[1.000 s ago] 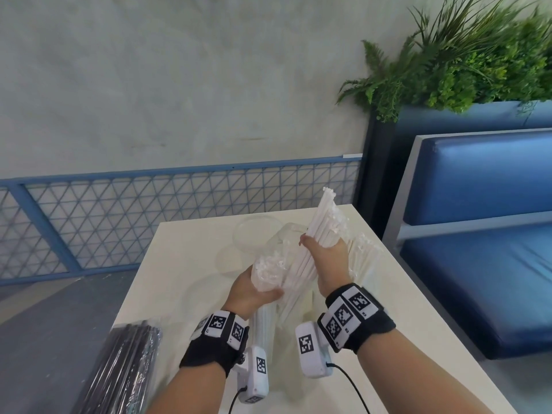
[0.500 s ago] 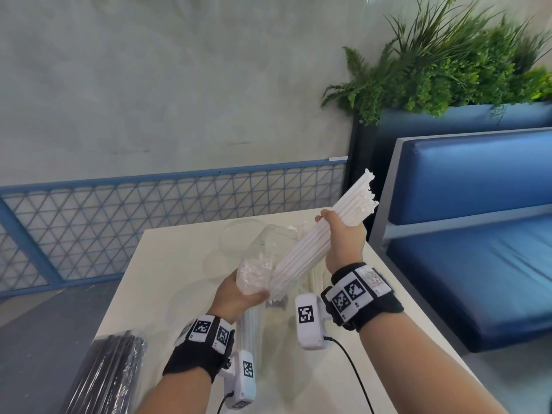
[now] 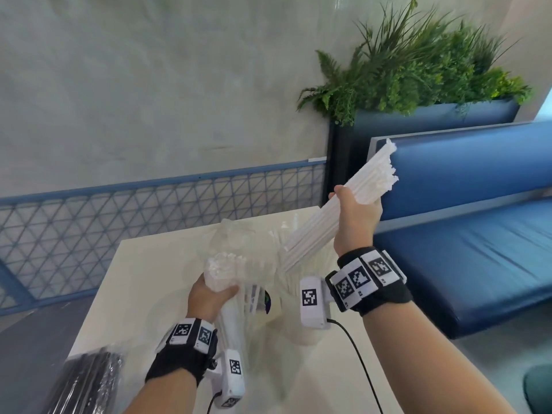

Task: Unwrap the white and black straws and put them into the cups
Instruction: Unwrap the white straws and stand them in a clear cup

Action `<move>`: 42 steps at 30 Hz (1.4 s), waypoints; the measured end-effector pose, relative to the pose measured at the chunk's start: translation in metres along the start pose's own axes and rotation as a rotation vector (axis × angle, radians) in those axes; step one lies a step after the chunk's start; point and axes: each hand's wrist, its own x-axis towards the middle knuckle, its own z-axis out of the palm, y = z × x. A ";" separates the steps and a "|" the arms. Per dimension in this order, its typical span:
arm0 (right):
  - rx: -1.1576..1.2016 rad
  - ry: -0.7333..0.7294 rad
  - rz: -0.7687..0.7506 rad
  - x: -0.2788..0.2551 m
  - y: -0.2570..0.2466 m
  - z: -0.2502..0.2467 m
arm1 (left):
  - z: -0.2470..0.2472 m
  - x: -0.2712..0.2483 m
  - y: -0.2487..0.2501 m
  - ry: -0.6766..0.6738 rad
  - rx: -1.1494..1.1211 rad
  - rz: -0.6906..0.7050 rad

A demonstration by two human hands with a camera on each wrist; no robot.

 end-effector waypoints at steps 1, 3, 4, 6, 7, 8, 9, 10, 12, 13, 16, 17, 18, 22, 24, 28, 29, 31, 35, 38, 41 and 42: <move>-0.078 -0.011 -0.043 -0.002 -0.002 0.000 | 0.002 -0.001 0.000 -0.001 -0.014 0.004; -0.223 -0.076 -0.167 -0.010 -0.001 0.001 | 0.006 -0.002 0.000 -0.019 -0.036 0.004; -0.291 -0.119 -0.219 -0.014 0.003 0.001 | 0.008 -0.004 0.000 -0.030 -0.045 0.002; -0.397 -0.198 -0.260 -0.022 0.016 0.000 | 0.011 -0.007 0.002 -0.057 -0.070 -0.001; -0.432 -0.238 -0.254 -0.025 0.024 -0.001 | 0.011 -0.009 0.004 -0.069 -0.088 -0.003; -0.462 -0.272 -0.244 -0.028 0.032 -0.003 | 0.012 -0.011 0.004 -0.074 -0.104 -0.008; -0.495 -0.297 -0.236 -0.030 0.041 -0.005 | 0.011 -0.011 0.004 -0.081 -0.117 -0.005; -0.525 -0.316 -0.223 -0.032 0.049 -0.007 | 0.011 -0.012 0.003 -0.085 -0.125 -0.002; -0.568 -0.351 -0.194 -0.033 0.060 -0.011 | 0.009 -0.013 0.002 -0.090 -0.134 0.004; -0.590 -0.373 -0.174 -0.032 0.062 -0.011 | 0.008 -0.012 0.001 -0.093 -0.140 0.008; -0.740 -0.465 -0.094 -0.025 0.062 -0.013 | 0.008 -0.012 0.001 -0.091 -0.142 0.008; -0.802 -0.490 -0.061 -0.023 0.061 -0.013 | 0.008 -0.012 0.001 -0.094 -0.145 0.010; -0.851 -0.507 -0.038 -0.020 0.060 -0.014 | 0.009 -0.013 0.001 -0.097 -0.149 0.014; -0.890 -0.467 -0.150 -0.011 0.057 -0.017 | 0.009 -0.013 0.000 -0.098 -0.153 0.017; -0.766 -0.382 -0.266 -0.013 0.053 -0.018 | 0.008 -0.012 -0.001 -0.088 -0.157 0.011; -0.846 -0.388 -0.429 -0.018 0.049 -0.019 | 0.008 -0.009 -0.004 -0.090 -0.174 0.008; -0.928 -0.412 -0.414 -0.018 0.049 -0.019 | 0.009 -0.008 -0.004 -0.090 -0.168 0.007; -1.057 -0.432 -0.366 -0.015 0.049 -0.020 | 0.010 -0.007 -0.005 -0.095 -0.161 0.013; -1.129 -0.406 -0.430 -0.005 0.062 -0.031 | 0.010 -0.006 -0.007 -0.105 -0.164 0.029; -0.826 -0.316 -0.354 -0.012 0.079 -0.045 | 0.010 -0.005 -0.008 -0.109 -0.173 0.042; -0.564 -0.227 -0.229 -0.019 0.086 -0.052 | 0.010 -0.006 -0.008 -0.111 -0.181 0.046; -0.484 -0.235 -0.209 -0.019 0.088 -0.053 | 0.009 -0.007 -0.008 -0.115 -0.181 0.047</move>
